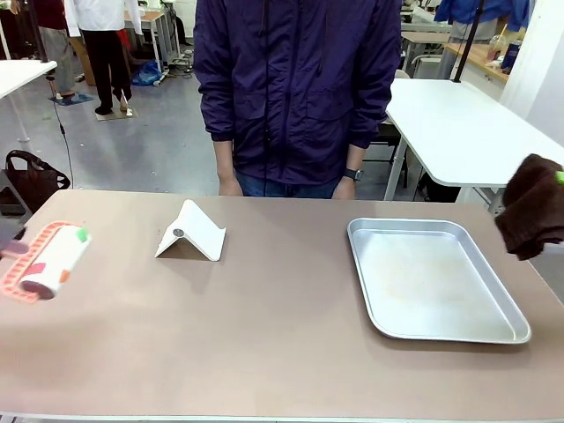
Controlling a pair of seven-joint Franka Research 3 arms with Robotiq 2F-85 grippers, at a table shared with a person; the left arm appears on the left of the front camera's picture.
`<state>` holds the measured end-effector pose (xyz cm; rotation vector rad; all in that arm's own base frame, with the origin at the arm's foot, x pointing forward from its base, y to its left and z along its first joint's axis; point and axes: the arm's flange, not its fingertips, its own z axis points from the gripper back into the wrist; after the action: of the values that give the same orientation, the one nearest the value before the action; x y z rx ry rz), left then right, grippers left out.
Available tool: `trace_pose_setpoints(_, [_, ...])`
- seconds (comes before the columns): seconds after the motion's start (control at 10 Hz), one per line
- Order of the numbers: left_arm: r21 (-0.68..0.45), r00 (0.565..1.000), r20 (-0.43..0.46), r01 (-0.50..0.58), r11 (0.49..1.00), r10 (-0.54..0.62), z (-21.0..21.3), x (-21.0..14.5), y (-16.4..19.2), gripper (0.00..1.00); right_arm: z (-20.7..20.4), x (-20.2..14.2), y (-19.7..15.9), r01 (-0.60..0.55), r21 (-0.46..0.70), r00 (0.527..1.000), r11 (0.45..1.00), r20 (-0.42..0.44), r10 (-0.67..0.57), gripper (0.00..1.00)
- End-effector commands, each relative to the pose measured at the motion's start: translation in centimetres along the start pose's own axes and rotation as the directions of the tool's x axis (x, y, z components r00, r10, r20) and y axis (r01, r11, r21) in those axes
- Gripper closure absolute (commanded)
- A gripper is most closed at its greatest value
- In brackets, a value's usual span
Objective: Clean the surface of the table.
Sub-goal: Return the Lint Roller and towel to their original positions.
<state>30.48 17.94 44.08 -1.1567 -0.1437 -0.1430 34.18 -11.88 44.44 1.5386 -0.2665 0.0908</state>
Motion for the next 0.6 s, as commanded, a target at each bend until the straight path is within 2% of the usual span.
trace_pose_setpoints(0.0, [0.034,1.0,0.014,0.019,0.999,-0.02,-4.3,2.3,-3.8,0.78,-5.4,3.5,0.8,-0.045,-0.029,0.996,0.999,-0.073,0.043,0.88])
trace_pose_setpoints(0.2, [0.067,0.998,0.028,0.053,0.996,-0.055,-8.4,5.4,-7.1,0.78,-12.6,6.0,-0.4,-0.045,-0.154,0.988,0.987,-0.15,0.022,0.88])
trace_pose_setpoints(0.3, [0.093,0.996,0.059,0.063,0.994,-0.068,-10.4,7.2,-9.0,0.78,-16.4,7.0,-1.3,-0.047,-0.214,0.987,0.976,-0.163,0.012,0.88])
trace_pose_setpoints(0.4, [0.139,0.989,0.139,0.025,0.99,-0.044,-12.0,8.8,-10.4,0.78,-19.6,7.5,-2.2,-0.046,-0.239,0.983,0.97,-0.183,0.002,0.88])
trace_pose_setpoints(0.5, [0.163,0.987,0.158,0.004,0.987,-0.03,-13.6,10.4,-11.6,0.78,-22.3,7.8,-3.1,-0.042,-0.263,0.983,0.964,-0.183,-0.007,0.88])
